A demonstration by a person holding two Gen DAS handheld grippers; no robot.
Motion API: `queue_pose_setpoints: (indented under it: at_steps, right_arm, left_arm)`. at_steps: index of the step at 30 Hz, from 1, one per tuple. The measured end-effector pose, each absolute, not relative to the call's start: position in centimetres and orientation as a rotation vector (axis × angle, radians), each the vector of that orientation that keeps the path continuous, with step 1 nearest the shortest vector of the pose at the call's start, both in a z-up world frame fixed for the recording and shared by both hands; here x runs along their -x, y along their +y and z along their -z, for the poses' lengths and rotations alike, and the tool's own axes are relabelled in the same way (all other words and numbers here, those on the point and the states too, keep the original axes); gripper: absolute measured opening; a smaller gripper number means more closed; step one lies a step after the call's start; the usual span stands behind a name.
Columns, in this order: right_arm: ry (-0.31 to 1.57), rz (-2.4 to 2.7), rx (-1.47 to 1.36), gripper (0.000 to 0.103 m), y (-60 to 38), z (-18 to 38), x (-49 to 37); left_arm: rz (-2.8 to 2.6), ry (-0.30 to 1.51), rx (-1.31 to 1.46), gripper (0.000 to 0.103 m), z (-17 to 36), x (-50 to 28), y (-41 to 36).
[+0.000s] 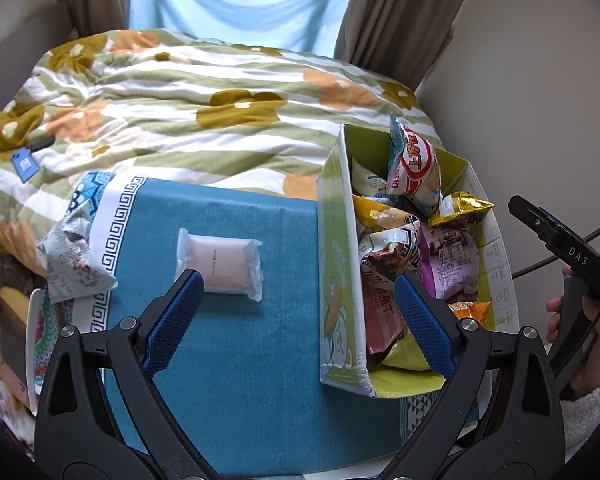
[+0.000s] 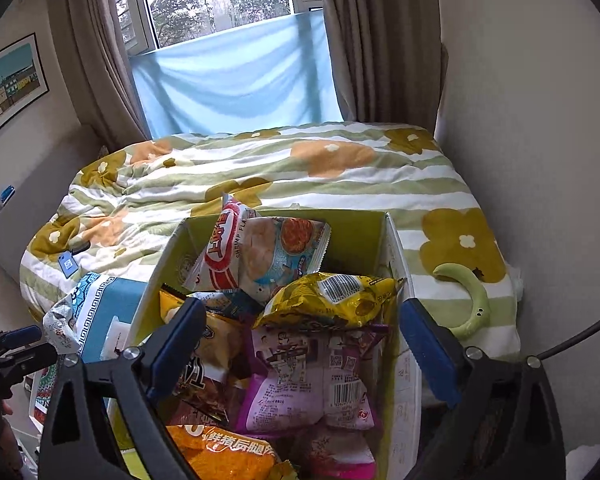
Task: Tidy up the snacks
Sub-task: 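Withdraw both tools from the box toward the last two snacks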
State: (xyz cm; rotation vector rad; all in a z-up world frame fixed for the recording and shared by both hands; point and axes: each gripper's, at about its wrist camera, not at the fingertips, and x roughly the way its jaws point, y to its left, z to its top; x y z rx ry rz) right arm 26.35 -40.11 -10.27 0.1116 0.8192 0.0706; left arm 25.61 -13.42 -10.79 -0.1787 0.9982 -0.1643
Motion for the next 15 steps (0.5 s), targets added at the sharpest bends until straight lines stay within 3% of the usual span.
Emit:
queue_pose_setpoints:
  at_steps: [15]
  right_arm:
    - [0.749, -0.225, -0.114, 0.096, -33.9, 5.6, -24.1]
  left_arm:
    - [-0.042, 0.896, 0.255, 0.096, 7.7, -19.6, -2.6]
